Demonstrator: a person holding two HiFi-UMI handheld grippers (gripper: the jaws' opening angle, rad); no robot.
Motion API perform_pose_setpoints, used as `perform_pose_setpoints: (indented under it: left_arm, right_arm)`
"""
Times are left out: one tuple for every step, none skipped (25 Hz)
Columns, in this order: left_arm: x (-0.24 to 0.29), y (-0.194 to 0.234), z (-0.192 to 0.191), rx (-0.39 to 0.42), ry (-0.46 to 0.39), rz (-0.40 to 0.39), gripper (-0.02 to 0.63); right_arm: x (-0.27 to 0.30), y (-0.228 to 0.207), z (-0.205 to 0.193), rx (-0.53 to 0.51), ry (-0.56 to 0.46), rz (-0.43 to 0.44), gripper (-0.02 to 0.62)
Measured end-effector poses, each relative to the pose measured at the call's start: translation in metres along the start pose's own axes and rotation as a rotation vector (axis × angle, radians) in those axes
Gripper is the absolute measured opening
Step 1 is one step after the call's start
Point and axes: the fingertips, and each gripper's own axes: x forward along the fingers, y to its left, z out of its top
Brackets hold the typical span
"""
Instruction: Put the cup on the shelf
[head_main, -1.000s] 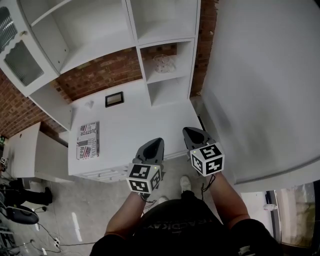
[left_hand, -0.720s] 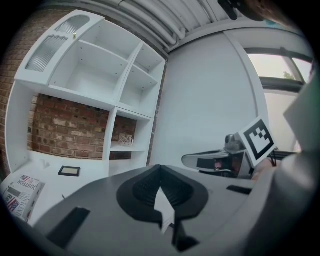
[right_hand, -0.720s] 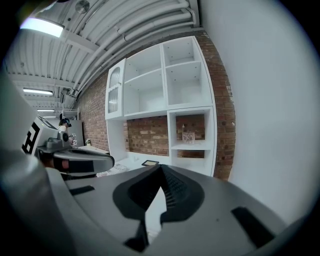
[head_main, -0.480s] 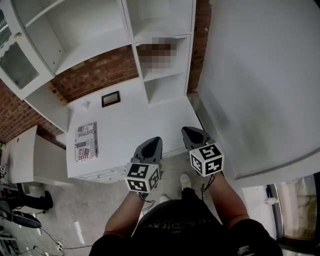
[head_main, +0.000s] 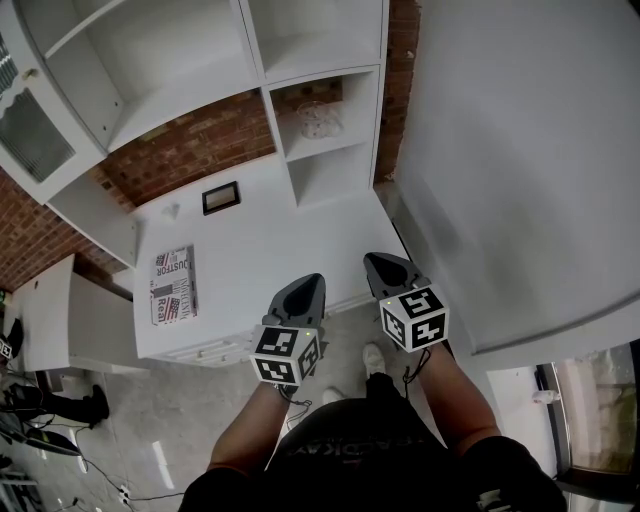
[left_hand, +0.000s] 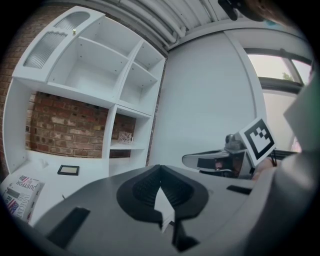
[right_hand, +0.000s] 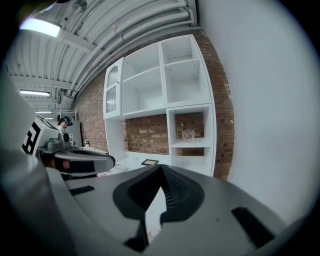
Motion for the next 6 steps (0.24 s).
perform_pose_setpoints:
  left_arm:
    - [0.0005, -0.0002, 0.0001, 0.000, 0.000, -0.001, 0.005]
    - [0.0009, -0.0001, 0.0004, 0.001, -0.001, -0.003, 0.005]
    - [0.0013, 0.0002, 0.0008, 0.001, -0.001, -0.003, 0.005]
    - [0.0017, 0.0007, 0.0013, 0.001, -0.001, -0.004, 0.005]
    - [0.0020, 0.0012, 0.0017, 0.001, -0.002, -0.004, 0.005]
    - [0.0022, 0.0018, 0.0021, 0.002, -0.002, -0.005, 0.005]
  right_arm:
    - [0.0002, -0.0005, -0.0006, 0.001, 0.001, -0.001, 0.000]
    - [0.0006, -0.0010, -0.0009, 0.002, 0.003, -0.002, 0.000]
    - [0.0012, -0.0013, -0.0009, 0.003, 0.003, -0.002, 0.000]
    - [0.0018, -0.0014, -0.0006, 0.004, 0.003, -0.002, 0.000]
    - [0.0025, -0.0015, -0.0002, 0.004, 0.004, -0.002, 0.000]
    - [0.0032, -0.0015, 0.0001, 0.005, 0.004, -0.002, 0.000]
